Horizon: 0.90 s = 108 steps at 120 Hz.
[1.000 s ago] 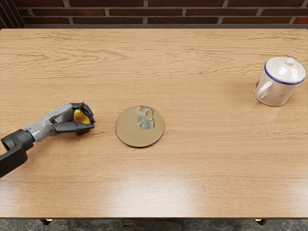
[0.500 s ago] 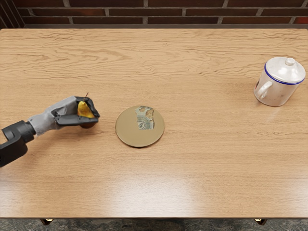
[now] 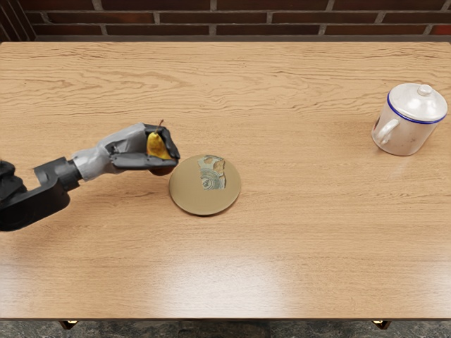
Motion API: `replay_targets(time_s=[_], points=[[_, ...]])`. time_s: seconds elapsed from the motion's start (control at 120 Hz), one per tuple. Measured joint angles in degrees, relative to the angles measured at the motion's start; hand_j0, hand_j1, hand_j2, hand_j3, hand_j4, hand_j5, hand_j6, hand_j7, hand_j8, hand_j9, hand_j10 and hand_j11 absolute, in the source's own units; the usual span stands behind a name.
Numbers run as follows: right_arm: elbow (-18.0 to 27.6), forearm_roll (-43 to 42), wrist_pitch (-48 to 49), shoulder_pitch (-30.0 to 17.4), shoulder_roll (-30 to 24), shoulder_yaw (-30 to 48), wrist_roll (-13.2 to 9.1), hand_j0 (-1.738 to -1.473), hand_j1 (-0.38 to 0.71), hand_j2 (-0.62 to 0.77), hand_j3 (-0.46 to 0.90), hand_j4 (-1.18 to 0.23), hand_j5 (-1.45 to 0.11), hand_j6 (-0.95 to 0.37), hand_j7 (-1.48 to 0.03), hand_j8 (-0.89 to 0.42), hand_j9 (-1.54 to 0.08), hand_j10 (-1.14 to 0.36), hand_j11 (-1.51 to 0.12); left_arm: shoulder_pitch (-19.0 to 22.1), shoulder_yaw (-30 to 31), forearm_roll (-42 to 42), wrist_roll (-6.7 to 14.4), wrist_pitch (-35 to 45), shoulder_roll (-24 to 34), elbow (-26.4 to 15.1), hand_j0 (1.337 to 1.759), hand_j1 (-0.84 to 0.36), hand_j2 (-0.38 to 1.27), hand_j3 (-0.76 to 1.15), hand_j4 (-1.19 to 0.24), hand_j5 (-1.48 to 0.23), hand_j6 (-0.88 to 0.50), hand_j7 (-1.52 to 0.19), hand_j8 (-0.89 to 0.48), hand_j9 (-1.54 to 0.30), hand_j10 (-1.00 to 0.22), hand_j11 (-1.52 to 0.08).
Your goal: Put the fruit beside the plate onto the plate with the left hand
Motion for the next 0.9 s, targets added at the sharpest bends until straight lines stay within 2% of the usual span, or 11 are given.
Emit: replay_targets(time_s=[0.492, 0.9], points=[[0.0, 0.0, 0.0, 0.0, 0.0, 0.0, 0.0, -1.658, -0.35, 0.0, 0.0, 0.0, 0.0, 0.0, 0.0, 0.0, 0.0, 0.0, 0.0, -3.0, 4.1, 0.8, 0.0, 0.1, -5.7, -0.3, 1.651, -0.54, 0.29, 0.0, -0.77, -1.0, -0.67, -1.01, -0.46, -1.02, -0.48, -1.05], [0.0, 0.0, 0.0, 0.0, 0.0, 0.0, 0.0, -1.658, -0.35, 0.0, 0.0, 0.0, 0.0, 0.0, 0.0, 0.0, 0.0, 0.0, 0.0, -3.2, 6.0, 1.3, 0.0, 0.2, -7.6, 0.4, 1.649, -0.56, 0.39, 0.0, -0.75, -0.93, -0.66, -0.93, -0.5, -0.96, -0.48, -1.01]])
